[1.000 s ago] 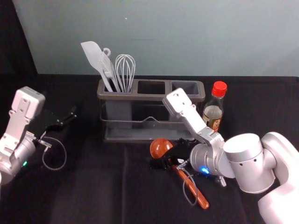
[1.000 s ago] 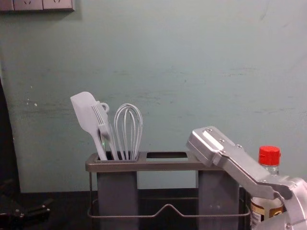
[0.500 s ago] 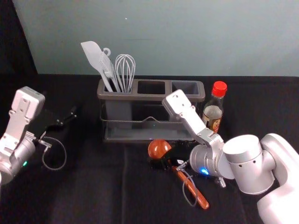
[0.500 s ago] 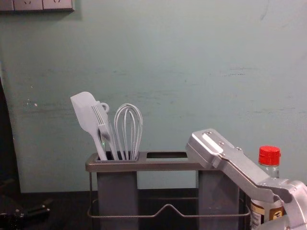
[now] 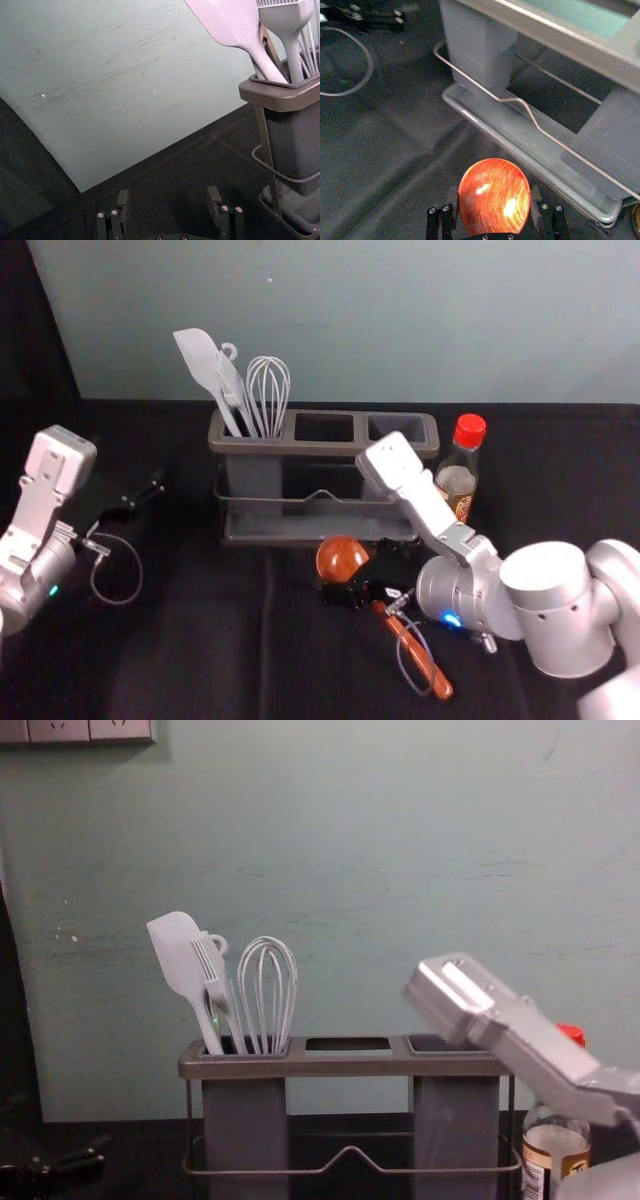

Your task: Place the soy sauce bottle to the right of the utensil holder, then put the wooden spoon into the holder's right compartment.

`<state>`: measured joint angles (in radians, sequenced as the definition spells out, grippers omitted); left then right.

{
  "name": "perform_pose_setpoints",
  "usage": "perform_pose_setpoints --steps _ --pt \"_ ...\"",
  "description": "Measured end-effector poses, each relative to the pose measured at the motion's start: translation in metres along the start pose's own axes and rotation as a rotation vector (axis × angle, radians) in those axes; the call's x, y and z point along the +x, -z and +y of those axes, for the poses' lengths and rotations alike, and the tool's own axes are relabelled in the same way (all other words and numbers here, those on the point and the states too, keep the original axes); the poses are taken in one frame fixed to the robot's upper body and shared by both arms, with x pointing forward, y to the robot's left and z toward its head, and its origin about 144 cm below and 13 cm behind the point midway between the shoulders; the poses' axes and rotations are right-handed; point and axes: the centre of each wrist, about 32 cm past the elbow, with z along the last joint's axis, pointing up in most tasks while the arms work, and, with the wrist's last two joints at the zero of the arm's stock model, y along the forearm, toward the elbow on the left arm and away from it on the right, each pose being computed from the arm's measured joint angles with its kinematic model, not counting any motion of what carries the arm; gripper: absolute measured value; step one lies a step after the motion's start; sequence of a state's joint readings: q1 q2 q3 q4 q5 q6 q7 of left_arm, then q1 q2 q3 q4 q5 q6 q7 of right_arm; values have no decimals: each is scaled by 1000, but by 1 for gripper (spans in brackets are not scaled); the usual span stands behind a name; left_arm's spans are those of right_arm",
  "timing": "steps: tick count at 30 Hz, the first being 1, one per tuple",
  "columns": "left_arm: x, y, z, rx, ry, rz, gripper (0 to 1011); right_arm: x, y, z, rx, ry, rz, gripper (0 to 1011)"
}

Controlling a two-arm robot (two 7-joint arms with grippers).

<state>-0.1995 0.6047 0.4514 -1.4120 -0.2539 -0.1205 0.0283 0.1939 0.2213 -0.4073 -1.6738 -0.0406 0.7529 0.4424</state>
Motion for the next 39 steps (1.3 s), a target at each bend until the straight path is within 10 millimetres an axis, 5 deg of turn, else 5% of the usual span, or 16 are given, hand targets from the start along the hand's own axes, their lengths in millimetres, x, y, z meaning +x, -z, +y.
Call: perform_pose_setpoints --steps 20,28,39 --pt "0 0 0 0 0 0 1000 -13 38 -104 424 131 -16 837" --pt "0 0 0 0 0 0 1000 -19 54 -114 691 256 -135 837" --pt "0 0 0 0 0 0 1000 -30 79 -105 1066 387 -344 837"
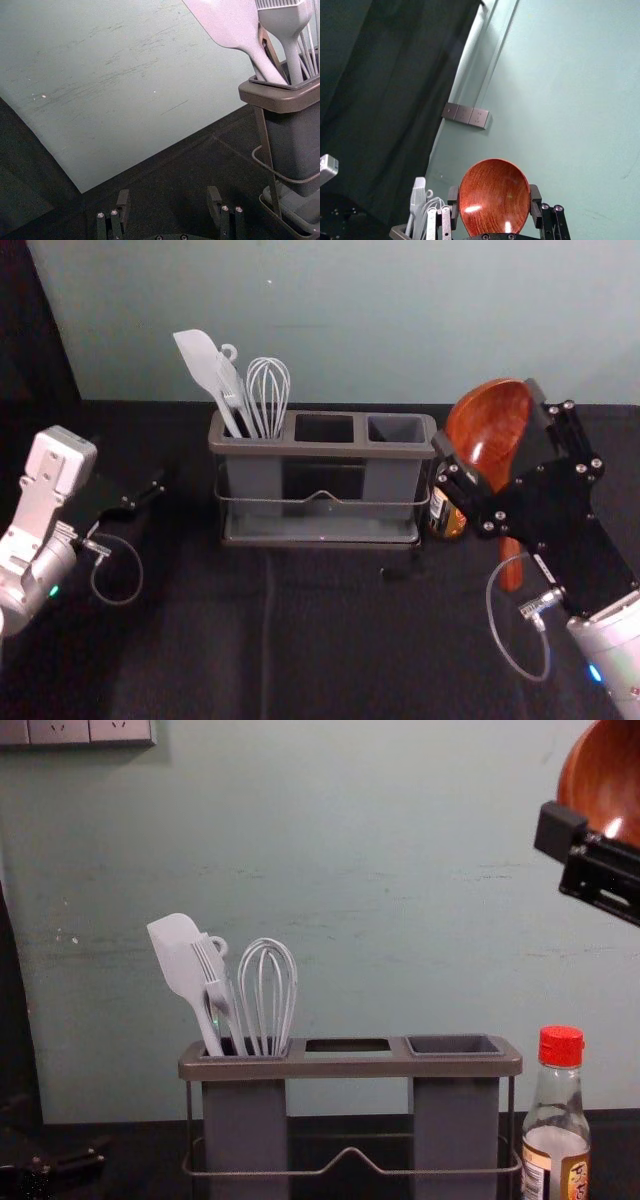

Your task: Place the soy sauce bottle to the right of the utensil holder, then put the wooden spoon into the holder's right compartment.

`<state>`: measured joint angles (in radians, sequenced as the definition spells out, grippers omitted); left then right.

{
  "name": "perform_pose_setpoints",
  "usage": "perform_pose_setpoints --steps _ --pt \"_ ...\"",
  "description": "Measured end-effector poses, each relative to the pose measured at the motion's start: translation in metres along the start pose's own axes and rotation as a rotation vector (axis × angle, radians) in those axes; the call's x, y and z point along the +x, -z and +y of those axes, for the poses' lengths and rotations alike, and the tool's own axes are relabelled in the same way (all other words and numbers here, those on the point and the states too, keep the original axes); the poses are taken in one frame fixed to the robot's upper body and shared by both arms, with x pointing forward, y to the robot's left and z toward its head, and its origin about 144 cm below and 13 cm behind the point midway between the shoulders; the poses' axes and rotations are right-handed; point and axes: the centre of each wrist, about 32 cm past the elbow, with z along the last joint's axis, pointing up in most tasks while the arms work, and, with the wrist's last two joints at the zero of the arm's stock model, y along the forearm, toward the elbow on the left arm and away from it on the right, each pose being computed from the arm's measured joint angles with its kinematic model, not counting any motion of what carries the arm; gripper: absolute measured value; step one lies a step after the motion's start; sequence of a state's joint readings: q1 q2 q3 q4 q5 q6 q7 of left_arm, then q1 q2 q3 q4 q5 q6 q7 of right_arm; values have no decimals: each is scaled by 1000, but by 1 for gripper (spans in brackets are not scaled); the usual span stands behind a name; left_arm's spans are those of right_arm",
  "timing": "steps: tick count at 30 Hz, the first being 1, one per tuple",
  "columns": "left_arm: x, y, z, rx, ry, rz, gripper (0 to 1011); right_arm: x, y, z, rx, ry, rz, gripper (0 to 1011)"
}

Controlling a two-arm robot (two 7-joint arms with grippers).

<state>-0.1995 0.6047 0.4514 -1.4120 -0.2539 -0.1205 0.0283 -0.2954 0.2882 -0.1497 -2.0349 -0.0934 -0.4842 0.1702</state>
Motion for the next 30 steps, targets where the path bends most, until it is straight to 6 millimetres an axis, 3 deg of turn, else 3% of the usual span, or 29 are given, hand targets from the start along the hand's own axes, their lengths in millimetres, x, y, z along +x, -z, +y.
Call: perform_pose_setpoints --steps 25,30 --pt "0 0 0 0 0 0 1000 0 2 0 -1 0 4 837" --pt "0 0 0 0 0 0 1000 6 10 10 32 -12 3 837"
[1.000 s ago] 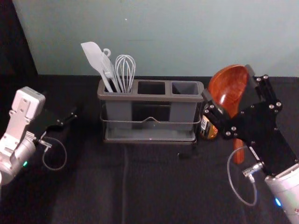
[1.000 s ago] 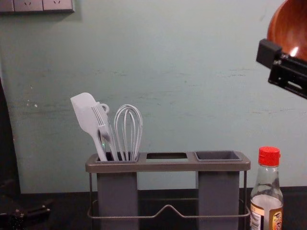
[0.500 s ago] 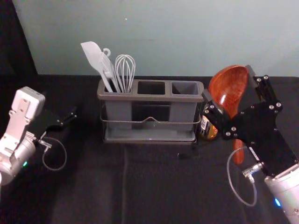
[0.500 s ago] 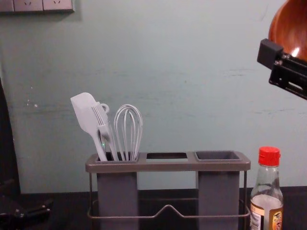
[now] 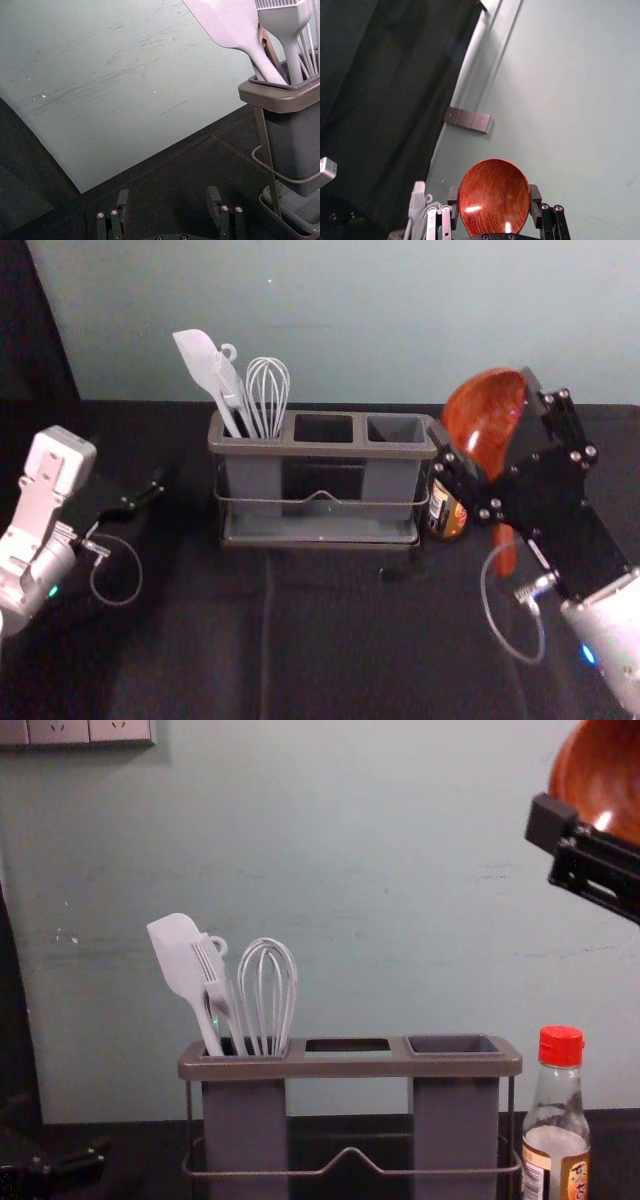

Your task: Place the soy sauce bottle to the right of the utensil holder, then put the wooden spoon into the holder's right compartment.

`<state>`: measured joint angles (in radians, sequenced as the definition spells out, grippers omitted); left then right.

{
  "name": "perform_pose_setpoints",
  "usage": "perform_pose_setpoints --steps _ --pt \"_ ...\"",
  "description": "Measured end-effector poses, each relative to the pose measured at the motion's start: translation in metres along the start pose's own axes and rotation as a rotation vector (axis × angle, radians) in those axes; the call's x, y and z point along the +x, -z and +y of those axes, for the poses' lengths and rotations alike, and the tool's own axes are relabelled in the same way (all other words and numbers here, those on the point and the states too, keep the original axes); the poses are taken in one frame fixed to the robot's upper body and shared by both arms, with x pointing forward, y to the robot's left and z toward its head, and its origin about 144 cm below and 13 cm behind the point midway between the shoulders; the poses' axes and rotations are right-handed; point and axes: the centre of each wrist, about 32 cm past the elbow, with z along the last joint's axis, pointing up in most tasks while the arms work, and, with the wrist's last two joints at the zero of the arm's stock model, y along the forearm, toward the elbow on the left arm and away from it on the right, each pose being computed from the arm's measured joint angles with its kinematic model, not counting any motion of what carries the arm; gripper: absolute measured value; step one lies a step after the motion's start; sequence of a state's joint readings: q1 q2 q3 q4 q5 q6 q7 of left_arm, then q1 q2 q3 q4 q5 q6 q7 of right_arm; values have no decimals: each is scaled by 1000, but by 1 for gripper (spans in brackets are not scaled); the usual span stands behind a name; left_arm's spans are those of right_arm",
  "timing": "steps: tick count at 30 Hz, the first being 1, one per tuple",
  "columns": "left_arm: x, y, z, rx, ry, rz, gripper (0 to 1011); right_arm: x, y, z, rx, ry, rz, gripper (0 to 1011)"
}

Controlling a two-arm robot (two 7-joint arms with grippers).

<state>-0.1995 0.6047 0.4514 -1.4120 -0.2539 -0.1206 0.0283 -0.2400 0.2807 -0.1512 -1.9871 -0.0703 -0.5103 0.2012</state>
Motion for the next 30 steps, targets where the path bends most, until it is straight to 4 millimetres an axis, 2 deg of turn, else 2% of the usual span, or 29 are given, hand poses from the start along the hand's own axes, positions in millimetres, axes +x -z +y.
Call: perform_pose_setpoints --steps 5,7,15,23,30 --pt "0 0 0 0 0 0 1000 11 12 21 42 -27 5 837" --pt "0 0 0 0 0 0 1000 18 19 36 66 -49 11 837" --pt "0 0 0 0 0 0 1000 39 58 83 146 -111 104 837" --pt "0 0 0 0 0 0 1000 51 87 110 164 -138 134 837" --pt "0 0 0 0 0 0 1000 54 103 131 195 -127 134 837"
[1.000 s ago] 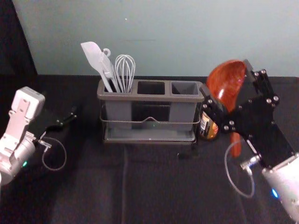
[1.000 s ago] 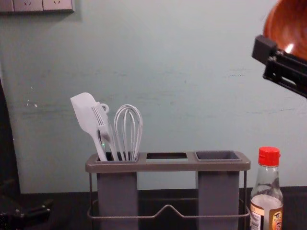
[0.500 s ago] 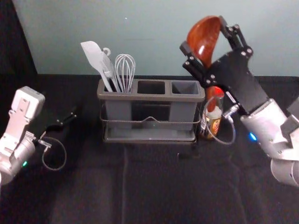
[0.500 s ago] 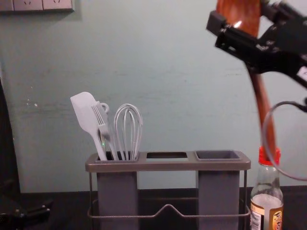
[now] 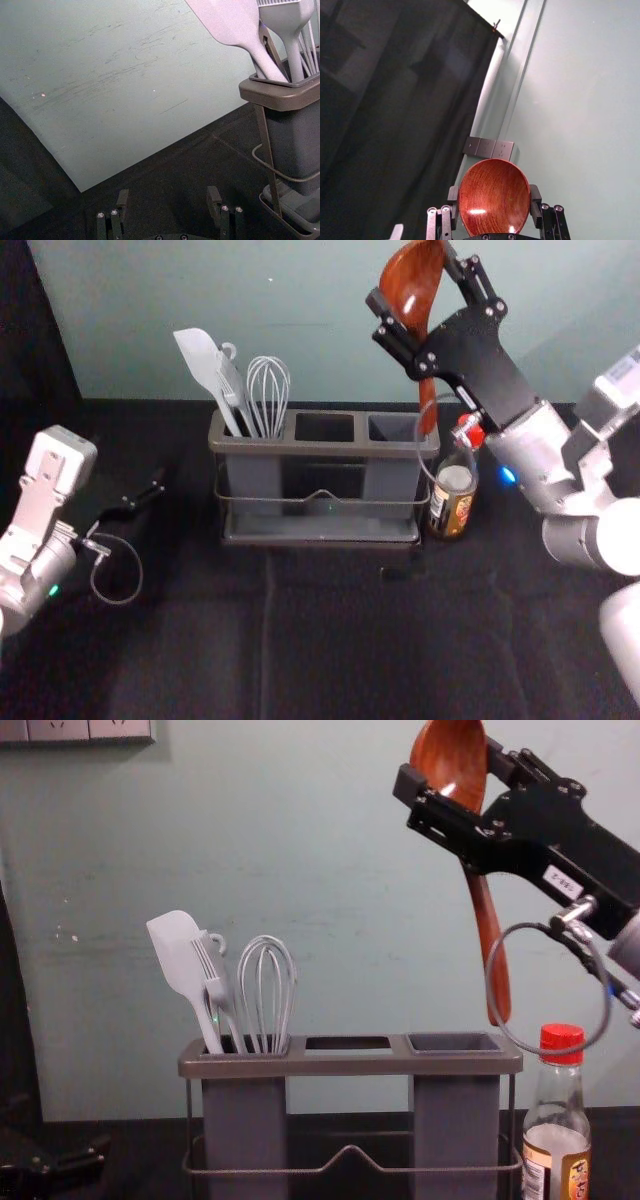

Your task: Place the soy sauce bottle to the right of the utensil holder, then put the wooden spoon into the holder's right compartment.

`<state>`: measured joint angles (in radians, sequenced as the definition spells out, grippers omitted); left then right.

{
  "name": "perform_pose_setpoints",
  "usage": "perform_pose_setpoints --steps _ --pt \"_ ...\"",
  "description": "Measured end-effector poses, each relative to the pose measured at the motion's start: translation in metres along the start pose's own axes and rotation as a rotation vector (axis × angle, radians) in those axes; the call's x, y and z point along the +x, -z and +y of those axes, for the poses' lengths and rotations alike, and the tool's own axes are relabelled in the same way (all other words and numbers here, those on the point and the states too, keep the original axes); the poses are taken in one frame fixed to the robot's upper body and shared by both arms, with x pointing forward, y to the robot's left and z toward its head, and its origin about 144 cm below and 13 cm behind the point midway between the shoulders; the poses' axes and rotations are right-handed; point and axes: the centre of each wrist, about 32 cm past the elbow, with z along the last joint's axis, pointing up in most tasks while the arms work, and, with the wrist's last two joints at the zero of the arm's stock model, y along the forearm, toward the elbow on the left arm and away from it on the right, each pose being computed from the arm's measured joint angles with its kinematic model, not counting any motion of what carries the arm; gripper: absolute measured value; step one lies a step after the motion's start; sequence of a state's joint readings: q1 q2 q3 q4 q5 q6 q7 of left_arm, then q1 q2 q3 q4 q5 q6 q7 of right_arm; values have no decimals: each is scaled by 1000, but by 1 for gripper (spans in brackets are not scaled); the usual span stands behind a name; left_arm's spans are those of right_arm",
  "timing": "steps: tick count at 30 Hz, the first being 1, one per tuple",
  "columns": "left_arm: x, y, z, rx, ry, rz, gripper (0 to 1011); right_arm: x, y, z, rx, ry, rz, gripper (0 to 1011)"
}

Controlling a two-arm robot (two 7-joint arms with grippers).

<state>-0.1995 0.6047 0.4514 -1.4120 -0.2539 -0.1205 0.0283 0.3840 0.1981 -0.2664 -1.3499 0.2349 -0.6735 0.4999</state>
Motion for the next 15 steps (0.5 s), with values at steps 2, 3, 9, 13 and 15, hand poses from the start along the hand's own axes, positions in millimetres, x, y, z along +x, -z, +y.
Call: perform_pose_setpoints --steps 2,3,9,13,15 --pt "0 0 0 0 0 0 1000 1 5 4 5 5 2 837" --pt "0 0 0 0 0 0 1000 1 7 6 6 8 3 837" --pt "0 0 0 0 0 0 1000 -3 22 16 7 30 19 837" --pt "0 0 0 0 0 0 1000 -8 32 19 6 47 30 837" --pt "0 0 0 0 0 0 1000 -11 37 19 2 56 37 837"
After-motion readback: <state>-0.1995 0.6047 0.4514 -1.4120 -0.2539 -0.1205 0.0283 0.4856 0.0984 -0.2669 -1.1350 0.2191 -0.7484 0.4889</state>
